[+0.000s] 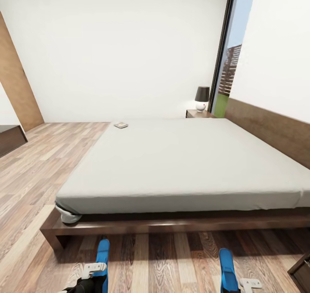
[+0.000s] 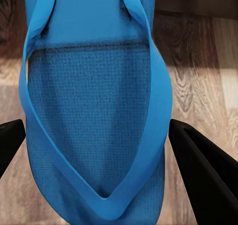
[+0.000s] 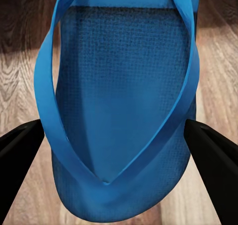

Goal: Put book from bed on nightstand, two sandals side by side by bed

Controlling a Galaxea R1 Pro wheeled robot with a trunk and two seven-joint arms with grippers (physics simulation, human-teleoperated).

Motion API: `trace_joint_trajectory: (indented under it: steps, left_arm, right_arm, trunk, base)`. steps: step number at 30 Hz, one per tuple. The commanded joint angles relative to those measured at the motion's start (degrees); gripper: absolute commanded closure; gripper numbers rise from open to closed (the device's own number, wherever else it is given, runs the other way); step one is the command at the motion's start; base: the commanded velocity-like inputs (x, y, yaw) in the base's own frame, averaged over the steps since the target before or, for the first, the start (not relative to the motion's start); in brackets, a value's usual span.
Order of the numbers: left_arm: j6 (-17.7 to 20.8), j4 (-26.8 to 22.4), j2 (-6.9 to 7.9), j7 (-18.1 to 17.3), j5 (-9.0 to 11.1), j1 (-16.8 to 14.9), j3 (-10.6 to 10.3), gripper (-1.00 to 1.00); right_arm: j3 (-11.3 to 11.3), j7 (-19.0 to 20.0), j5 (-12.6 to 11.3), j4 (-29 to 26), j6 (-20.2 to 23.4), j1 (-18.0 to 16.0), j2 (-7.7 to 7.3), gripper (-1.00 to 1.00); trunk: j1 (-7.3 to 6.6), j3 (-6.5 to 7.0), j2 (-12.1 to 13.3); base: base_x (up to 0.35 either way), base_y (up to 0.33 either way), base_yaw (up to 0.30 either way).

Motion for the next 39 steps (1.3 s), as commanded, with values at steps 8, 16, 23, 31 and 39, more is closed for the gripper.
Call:
trace_joint_trajectory:
  steps: [8,16,23,31,39]
  left_arm:
    - [0.42,-0.12,0.09,0.00,0.62,-0.02,-0.08,1.00]
    - [18.91,-12.06,1.31,0.02,-4.44,-0.99,-0.11,1.00]
    - [31.06,-19.91,1.41,0.09,-6.59,-1.99,-0.10,1.00]
    - [31.22,-19.16,2.30,0.05,-9.31,-2.06,-0.03,1.00]
    - [31.10,-17.00,2.47,0.00,-9.42,-2.10,0.08,1.00]
  right_arm:
    - [0.15,0.30,-0.54,0.18,0.30,-0.20,-0.19,1.00]
    - [-0.18,-0.78,-0.33,-13.60,22.30,-0.67,-6.24,1.00]
    - [-0.24,-2.24,-0.22,-19.88,34.20,-0.86,-7.92,1.00]
    - [-0.09,-2.29,0.01,-21.90,35.10,-0.87,-8.29,1.00]
    - [-0.05,-2.28,0.05,-21.87,35.12,-0.87,-8.32,1.00]
  trunk:
    - [1.09,-0.96,-2.05]
    - [1.09,-0.96,-2.05]
    - [1.09,-0.96,-2.05]
    - [2.85,-2.39,-5.25]
    - [4.61,-3.83,-8.46]
  base:
    - [0.000,0.000,0.000]
    - [0.000,0.000,0.000]
    - [0.000,0.000,0.000]
    - [0.000,0.000,0.000]
    - [0.000,0.000,0.000]
